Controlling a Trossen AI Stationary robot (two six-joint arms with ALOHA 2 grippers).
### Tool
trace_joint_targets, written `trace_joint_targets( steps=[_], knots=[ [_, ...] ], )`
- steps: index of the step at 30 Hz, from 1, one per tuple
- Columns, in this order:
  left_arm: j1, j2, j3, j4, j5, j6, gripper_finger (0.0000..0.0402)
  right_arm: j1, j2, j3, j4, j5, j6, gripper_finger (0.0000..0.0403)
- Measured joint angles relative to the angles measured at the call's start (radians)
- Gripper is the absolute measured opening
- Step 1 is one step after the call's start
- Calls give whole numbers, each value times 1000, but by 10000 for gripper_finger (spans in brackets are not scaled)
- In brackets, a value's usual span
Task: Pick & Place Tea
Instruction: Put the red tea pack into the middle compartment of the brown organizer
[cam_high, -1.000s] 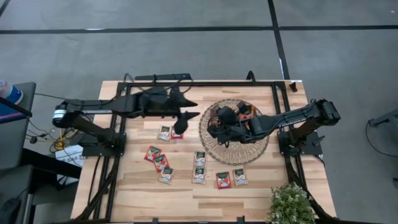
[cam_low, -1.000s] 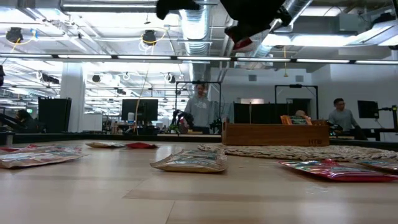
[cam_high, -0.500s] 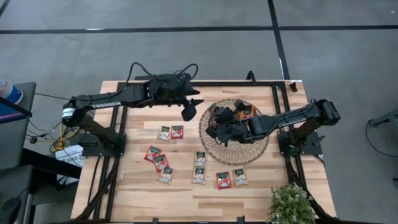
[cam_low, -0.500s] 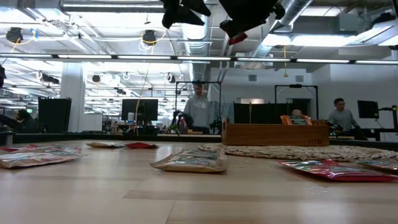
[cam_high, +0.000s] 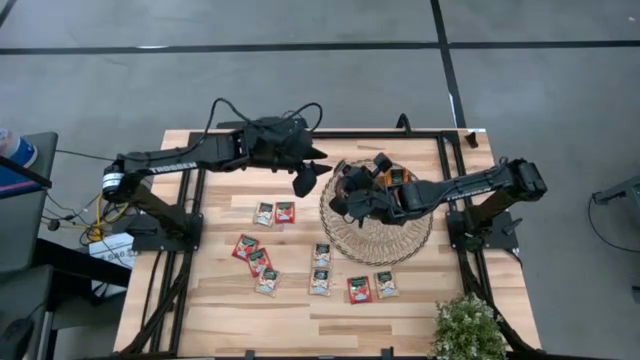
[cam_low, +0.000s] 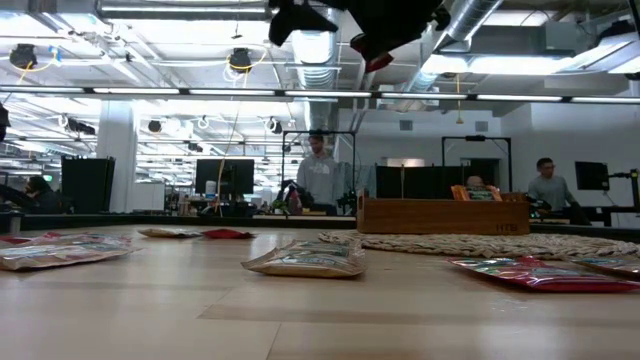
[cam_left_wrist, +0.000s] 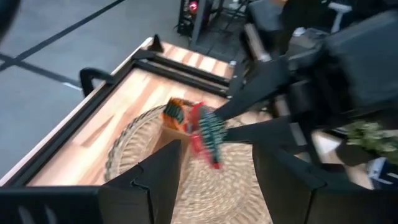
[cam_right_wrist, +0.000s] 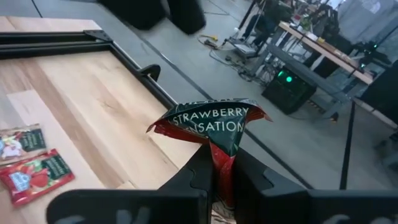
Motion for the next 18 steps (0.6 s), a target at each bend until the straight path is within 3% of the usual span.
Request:
trace_joint_targets(
  steps=[18],
  knots=[
    [4,27,23,-68,36,-119,191,-3,0,0,28,-3,-35,23]
  ],
)
